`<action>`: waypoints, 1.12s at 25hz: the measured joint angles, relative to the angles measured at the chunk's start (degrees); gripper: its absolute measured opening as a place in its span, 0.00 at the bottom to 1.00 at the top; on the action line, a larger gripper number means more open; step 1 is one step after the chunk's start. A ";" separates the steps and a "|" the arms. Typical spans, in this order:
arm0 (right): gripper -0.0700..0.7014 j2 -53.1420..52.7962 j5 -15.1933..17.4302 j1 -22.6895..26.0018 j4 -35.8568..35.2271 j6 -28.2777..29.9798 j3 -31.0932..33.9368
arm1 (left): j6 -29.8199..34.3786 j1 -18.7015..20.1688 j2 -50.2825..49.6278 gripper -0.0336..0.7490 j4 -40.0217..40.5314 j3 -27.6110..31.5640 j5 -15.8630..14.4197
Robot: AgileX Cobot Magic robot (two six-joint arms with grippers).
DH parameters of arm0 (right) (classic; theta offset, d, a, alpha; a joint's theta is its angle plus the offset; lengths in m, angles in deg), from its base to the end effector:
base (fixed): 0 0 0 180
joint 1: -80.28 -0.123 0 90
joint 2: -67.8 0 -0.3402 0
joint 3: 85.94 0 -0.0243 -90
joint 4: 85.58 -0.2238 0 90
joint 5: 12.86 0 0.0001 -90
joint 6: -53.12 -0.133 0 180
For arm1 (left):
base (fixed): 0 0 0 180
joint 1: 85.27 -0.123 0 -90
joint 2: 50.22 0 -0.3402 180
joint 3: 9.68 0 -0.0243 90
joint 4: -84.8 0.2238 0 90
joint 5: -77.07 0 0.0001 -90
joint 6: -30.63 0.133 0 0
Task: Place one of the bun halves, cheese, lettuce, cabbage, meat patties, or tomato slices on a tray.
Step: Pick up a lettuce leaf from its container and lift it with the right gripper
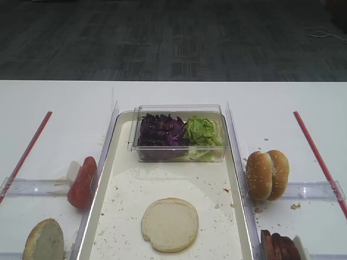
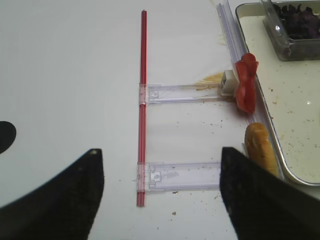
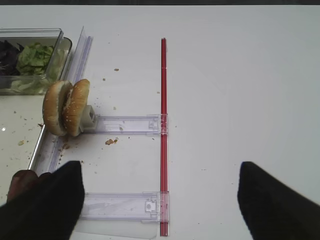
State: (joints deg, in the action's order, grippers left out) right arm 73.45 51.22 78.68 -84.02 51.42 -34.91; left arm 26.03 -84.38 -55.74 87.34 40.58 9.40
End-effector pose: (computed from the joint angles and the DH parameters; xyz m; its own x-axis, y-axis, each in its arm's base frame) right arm -0.0506 -0.0047 0.2317 -0.5112 0.0035 -0.8595 0.0022 1.0000 0.0028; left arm -0.0563 0.0063 0.2284 -0.5486 -0.0548 -0.8343 -0.0536 0.9981 -0.0304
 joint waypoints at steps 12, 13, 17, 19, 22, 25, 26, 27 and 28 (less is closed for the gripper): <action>0.93 0.00 0.00 0.00 0.00 0.00 0.00 | 0.00 0.00 0.00 0.67 0.00 0.00 0.00; 0.93 0.00 0.00 0.00 0.00 0.00 0.00 | 0.00 0.00 0.00 0.67 0.00 0.00 0.00; 0.93 1.92 0.00 0.00 0.00 0.00 0.00 | 0.00 0.00 0.00 0.67 0.00 0.00 0.00; 0.93 5.27 0.00 0.00 0.00 0.20 0.00 | 0.00 0.00 0.00 0.67 0.00 0.00 0.00; 0.93 12.80 0.00 0.00 0.00 0.41 0.00 | 0.00 0.00 0.00 0.67 0.00 0.00 0.00; 0.93 21.12 0.00 0.00 0.00 0.41 0.00 | 0.00 0.00 0.00 0.67 0.00 0.00 0.00; 0.93 23.70 0.00 0.00 0.00 0.41 -0.11 | 0.00 0.00 0.00 0.67 0.00 0.00 0.00; 0.93 26.75 0.00 0.00 -0.10 0.41 -0.21 | 0.00 0.00 0.00 0.67 0.00 0.00 0.00; 0.93 29.84 0.00 0.00 -0.10 0.41 -0.35 | 0.00 0.00 0.00 0.67 0.00 0.00 0.00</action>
State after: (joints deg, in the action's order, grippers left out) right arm 103.29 51.22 78.68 -84.12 51.84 -35.26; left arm 26.03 -84.38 -55.74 87.34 40.58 9.40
